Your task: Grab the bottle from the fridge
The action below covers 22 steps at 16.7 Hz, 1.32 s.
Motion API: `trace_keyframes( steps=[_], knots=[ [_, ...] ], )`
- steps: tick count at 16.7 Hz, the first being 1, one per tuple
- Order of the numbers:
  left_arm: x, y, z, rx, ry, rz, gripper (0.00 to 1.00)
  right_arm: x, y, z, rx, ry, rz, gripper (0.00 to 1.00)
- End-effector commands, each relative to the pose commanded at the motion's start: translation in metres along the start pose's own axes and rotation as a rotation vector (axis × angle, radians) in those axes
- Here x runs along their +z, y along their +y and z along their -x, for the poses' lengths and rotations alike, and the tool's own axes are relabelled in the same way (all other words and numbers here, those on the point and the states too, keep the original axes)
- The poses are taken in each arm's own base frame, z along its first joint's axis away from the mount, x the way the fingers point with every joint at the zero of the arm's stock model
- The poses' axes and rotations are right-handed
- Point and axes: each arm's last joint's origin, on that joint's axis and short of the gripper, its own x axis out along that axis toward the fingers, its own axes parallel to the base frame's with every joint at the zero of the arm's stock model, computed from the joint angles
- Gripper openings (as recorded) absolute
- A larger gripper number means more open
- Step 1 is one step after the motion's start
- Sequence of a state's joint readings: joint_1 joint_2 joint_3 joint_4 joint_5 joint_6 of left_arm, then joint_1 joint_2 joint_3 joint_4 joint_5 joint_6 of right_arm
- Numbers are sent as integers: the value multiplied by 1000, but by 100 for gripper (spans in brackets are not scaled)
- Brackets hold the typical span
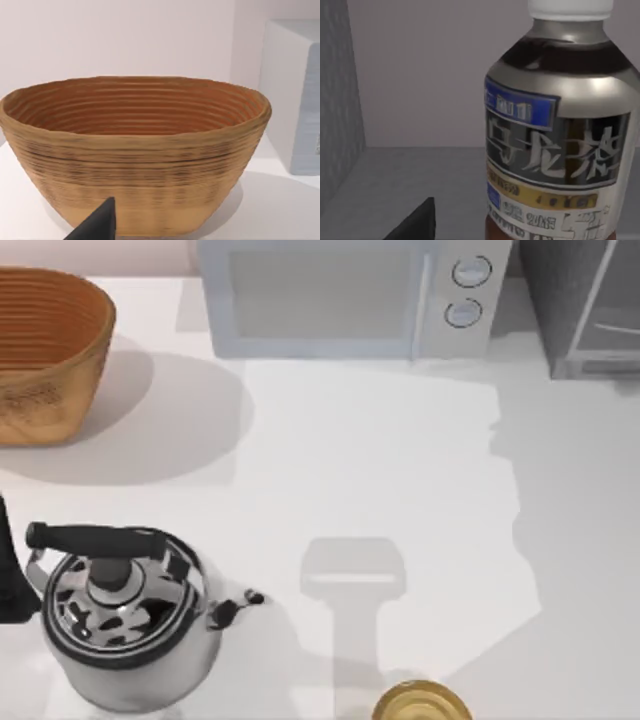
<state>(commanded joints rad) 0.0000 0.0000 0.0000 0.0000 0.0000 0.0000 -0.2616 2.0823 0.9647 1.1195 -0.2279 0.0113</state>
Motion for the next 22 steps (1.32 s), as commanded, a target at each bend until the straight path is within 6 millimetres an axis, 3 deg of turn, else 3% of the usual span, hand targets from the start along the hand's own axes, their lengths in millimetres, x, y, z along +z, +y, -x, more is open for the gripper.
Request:
trace_keyframes(
  steps=[6, 13, 18, 22],
  knots=[
    [0, 0, 0, 0, 0, 0, 100, -1, -1, -4, -1, 3, -1, 100],
    [0, 0, 0, 0, 0, 0, 100, 1, 0, -57, 0, -4, 1, 100],
    [0, 0, 0, 0, 0, 0, 100, 0, 1, -61, 0, 1, 0, 100],
    [0, 0, 0, 0, 0, 0, 100, 0, 1, -61, 0, 1, 0, 70]
  ],
)
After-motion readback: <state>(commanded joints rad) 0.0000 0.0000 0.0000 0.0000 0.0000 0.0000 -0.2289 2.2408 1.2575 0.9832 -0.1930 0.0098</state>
